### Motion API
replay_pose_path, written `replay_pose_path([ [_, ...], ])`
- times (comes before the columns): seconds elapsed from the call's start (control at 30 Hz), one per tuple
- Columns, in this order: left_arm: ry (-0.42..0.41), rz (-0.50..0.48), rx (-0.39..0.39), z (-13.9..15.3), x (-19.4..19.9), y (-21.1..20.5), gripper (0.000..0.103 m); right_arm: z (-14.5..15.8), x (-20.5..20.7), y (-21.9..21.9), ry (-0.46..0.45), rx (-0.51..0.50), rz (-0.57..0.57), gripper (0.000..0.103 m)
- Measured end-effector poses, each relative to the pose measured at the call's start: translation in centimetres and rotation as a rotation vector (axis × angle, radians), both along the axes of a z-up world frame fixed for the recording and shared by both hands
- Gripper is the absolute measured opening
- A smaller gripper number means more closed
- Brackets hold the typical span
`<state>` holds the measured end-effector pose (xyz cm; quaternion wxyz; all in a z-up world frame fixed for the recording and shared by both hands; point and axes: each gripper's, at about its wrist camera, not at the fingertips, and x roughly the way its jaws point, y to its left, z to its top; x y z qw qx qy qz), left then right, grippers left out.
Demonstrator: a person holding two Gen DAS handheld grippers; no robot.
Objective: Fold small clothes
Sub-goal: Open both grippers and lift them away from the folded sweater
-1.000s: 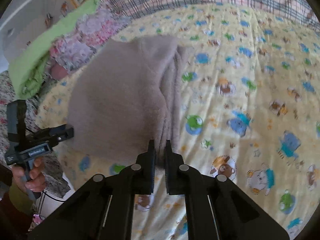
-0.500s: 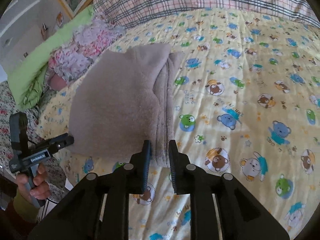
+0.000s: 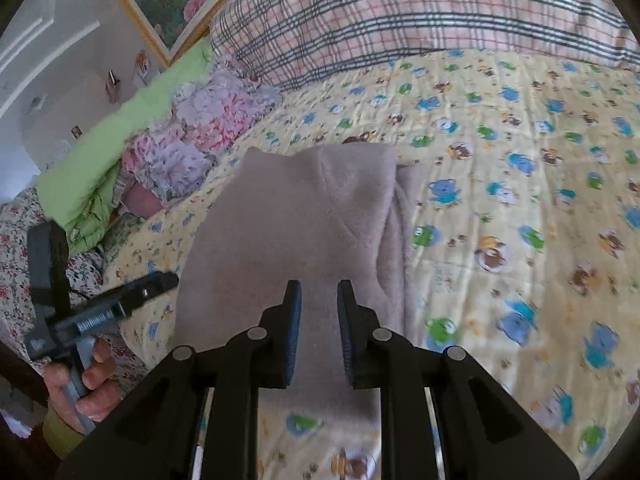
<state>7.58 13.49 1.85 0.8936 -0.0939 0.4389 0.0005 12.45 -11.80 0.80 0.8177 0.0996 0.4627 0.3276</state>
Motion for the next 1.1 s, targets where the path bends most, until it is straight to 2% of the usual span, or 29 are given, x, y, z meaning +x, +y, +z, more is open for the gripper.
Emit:
replay_pose_path([
  [0.1,0.043,-0.019,0.006,-1.6,1.2,-0.1,0.057,-2.0,0.8,0.8,0.044,-0.070,-0.010,0.016],
  [0.17,0.052,-0.034,0.012,-2.1,1.4,-0.3,0.058,-3.5,1.2,0.6,0.073,-0.079,-0.014,0.012],
  [0.23,0.052,-0.034,0.060,-2.2,1.4,-0.5,0.063,-4.1,1.4,0.2,0.078,-0.066,-0.023,0.010],
  [0.37,0.019,-0.031,0.091,-0.8,0.3,-0.7,0.062,-3.2,1.1,-0.5,0.087,-0.016,-0.028,0.014],
  [0.5,-0.011,-0.041,0.107,0.2,-2.1,-1.3,0.060,-1.6,-0.3,-1.6,0.060,0.009,-0.033,0.015],
  [0.57,-0.030,-0.043,0.118,0.5,-3.6,-1.7,0.062,-0.9,-1.0,-2.1,0.051,0.028,-0.025,0.022],
  [0.63,-0.043,-0.035,0.096,0.6,-5.3,-1.6,0.064,-0.3,-2.1,-2.8,0.039,0.032,-0.021,0.043],
  [0.67,-0.050,-0.030,0.084,0.6,-5.9,-1.6,0.067,-0.1,-2.4,-3.0,0.033,0.035,-0.019,0.047],
  [0.83,-0.049,0.007,0.070,0.3,-9.0,-1.2,0.077,1.0,-4.9,-3.8,-0.013,0.023,0.006,0.048],
  [0.9,-0.051,0.017,0.080,0.0,-10.2,-1.1,0.081,1.1,-6.3,-4.2,-0.027,0.017,0.015,0.051],
  [1.1,-0.003,-0.025,0.101,-2.3,-13.0,-1.6,0.082,0.5,-10.6,-5.1,-0.092,-0.050,0.031,0.076],
])
